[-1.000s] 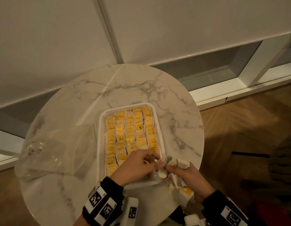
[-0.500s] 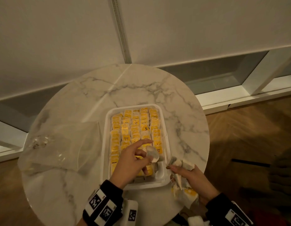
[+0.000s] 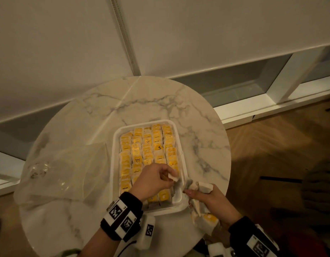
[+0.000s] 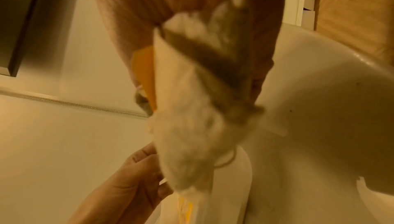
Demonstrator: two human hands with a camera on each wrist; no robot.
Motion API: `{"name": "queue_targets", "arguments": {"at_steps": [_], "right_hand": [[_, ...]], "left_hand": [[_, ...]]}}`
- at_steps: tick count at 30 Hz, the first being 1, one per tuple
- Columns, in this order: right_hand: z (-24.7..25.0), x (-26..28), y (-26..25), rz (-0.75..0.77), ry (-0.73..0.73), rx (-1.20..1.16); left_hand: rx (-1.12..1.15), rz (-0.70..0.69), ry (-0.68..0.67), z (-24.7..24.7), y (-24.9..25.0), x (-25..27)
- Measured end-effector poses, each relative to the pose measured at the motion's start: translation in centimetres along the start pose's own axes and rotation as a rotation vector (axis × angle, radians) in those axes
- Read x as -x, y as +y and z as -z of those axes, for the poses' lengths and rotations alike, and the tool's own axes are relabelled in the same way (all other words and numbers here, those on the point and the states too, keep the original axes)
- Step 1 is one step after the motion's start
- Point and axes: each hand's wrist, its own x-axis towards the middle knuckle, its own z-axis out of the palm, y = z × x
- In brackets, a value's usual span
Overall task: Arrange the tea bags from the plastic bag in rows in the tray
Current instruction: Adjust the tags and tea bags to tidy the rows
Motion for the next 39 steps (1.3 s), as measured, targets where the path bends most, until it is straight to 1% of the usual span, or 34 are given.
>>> {"name": "queue_targets", "arguments": {"at_steps": [3,7,9,10,12,15,17,19,23,25,27,30,34,39], "right_hand": [[0.0,0.0,0.1,0.006,-0.002,-0.011],[0.1,-0.1,0.3,0.006,-0.012,-0.018],[0.1,-0.1,0.3,0.006,-0.024,-0.007],[0.1,-0.1,0.3,0.005,-0.03,-0.001],[0.2,-0.1,0.3,0.009,-0.04,0.009],[0.4,-0.2,0.4,0.01,-0.055,0.025],[0.6,-0.4,0.6,-0.001,-0.065,0.04],[0.7,-0.6,0.8,0.006,-0.076,0.049],[0.9,-0.6,1.0,0.04,-0.095,0.028],[1.0,-0.7,1.1,0.042,-0.098,0.024],[1.0,-0.7,1.3,0.034,-0.091,0.025],[0.9,-0.7,1.6,0.032,-0.084,0.012],[0.8,-0.5,1.4,0.038,-0.079,0.011],[0.7,-0.5,1.3,0.029,-0.074,0.032]], "left_hand": [[-0.13,-0.038,0.076,-0.2,0.2,0.0],[-0.269,-0.035,0.183,-0.4,0.2,0.1],[-0.36,-0.046,0.206,-0.5,0.4,0.2],[-0.36,-0.057,0.208,-0.6,0.4,0.2],[-0.267,-0.071,0.221,-0.6,0.3,0.3],[-0.126,-0.027,0.227,-0.6,0.3,0.0],[-0.148,-0.006,0.182,-0.6,0.3,-0.5],[-0.186,0.027,0.087,-0.7,0.4,-1.0],[-0.19,0.109,-0.098,-0.9,0.9,-1.7],[-0.198,0.141,-0.141,-1.0,1.1,-2.1],[-0.229,0.155,-0.146,-1.0,1.4,-2.6],[-0.378,0.136,-0.096,-1.1,1.9,-3.1],[-0.569,0.09,0.059,-1.2,2.5,-3.4],[-0.615,0.052,0.118,-1.0,2.5,-3.2]]}}
